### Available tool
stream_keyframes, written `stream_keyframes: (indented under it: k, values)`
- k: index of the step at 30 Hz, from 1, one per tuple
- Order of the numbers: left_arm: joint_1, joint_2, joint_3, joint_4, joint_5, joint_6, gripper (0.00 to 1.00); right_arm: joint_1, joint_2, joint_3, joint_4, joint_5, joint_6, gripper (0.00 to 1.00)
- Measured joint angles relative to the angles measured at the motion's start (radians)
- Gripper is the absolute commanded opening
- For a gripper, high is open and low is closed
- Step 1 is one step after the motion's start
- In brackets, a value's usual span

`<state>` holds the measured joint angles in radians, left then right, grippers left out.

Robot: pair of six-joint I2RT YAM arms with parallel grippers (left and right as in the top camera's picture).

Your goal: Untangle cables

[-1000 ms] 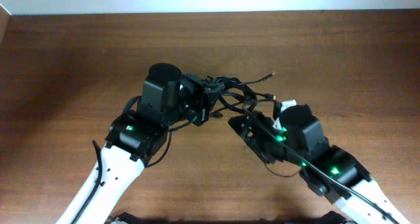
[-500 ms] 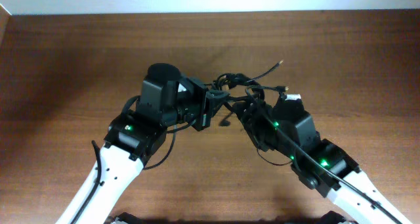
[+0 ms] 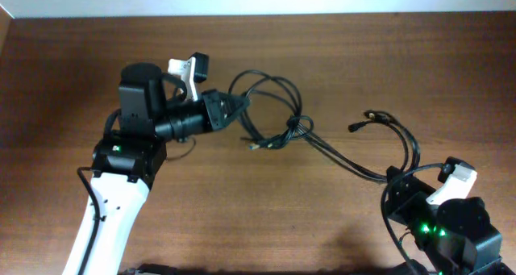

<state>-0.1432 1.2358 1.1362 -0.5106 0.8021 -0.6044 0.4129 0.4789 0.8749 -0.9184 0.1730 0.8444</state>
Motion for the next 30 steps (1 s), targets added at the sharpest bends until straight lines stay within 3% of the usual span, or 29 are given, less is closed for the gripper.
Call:
stream_keyframes:
  k: [2, 3, 6, 7, 9, 10, 12, 15, 18, 20, 21, 22, 25, 27, 29, 30]
  values:
    - [0.0, 0.0, -0.001, -0.092, -0.07, 0.042, 0.0, -0.001, 0.0, -0.009, 0.005, -0.073, -0.014, 0.49]
    - [-0.026, 0.0, -0.001, -0.096, -0.095, 0.064, 0.1, -0.003, 0.0, -0.009, 0.006, -0.085, -0.018, 0.65]
    - [-0.18, 0.0, 0.0, -0.111, -0.186, 0.199, 0.29, -0.008, -0.004, -0.009, 0.006, -0.127, -0.032, 0.74]
    - [-0.219, 0.0, 0.002, -0.164, -0.285, 0.222, 0.5, -0.008, -0.004, -0.009, 0.0, -0.145, -0.033, 0.75]
    - [-0.254, 0.0, 0.005, -0.278, -0.555, 0.208, 0.57, -0.008, -0.005, -0.009, -0.032, -0.164, -0.032, 0.77]
    - [-0.254, 0.006, 0.005, -0.296, -0.594, 0.192, 0.6, -0.008, -0.005, -0.009, -0.032, -0.165, -0.032, 0.77]
    - [-0.256, 0.053, 0.007, -0.361, -0.631, 0.14, 0.58, -0.008, -0.005, -0.009, -0.051, -0.168, -0.032, 0.78]
    - [-0.306, 0.175, 0.007, -0.406, -0.59, 0.016, 0.44, -0.008, -0.005, -0.009, -0.089, -0.168, -0.032, 0.78]
    - [-0.388, 0.295, 0.008, -0.403, -0.565, -0.106, 0.47, -0.008, -0.005, -0.009, -0.127, -0.172, -0.032, 0.79]
    - [-0.402, 0.388, 0.007, -0.371, -0.622, -0.163, 0.49, -0.008, -0.005, -0.009, -0.135, -0.172, -0.032, 0.79]
    - [-0.402, 0.418, 0.007, -0.343, -0.661, -0.173, 0.1, -0.008, -0.005, -0.009, -0.142, -0.172, -0.032, 0.79]
    - [-0.402, 0.439, 0.006, -0.317, -0.689, -0.178, 0.0, -0.008, -0.005, -0.009, -0.144, -0.175, -0.033, 0.79]
    - [-0.402, 0.508, 0.007, -0.211, -0.744, -0.186, 0.0, -0.008, -0.005, -0.009, -0.169, -0.183, -0.032, 0.95]
    - [-0.396, 0.507, 0.014, -0.206, -0.701, -0.187, 0.0, -0.008, -0.005, -0.009, -0.21, -0.187, -0.033, 0.99]
    - [-0.34, 0.481, 0.042, -0.206, -0.493, -0.206, 0.0, -0.008, -0.005, -0.009, -0.207, -0.238, -0.029, 0.98]
    - [-0.291, 0.438, 0.051, -0.207, -0.353, -0.278, 0.0, -0.008, -0.005, -0.01, -0.182, -0.298, -0.026, 0.96]
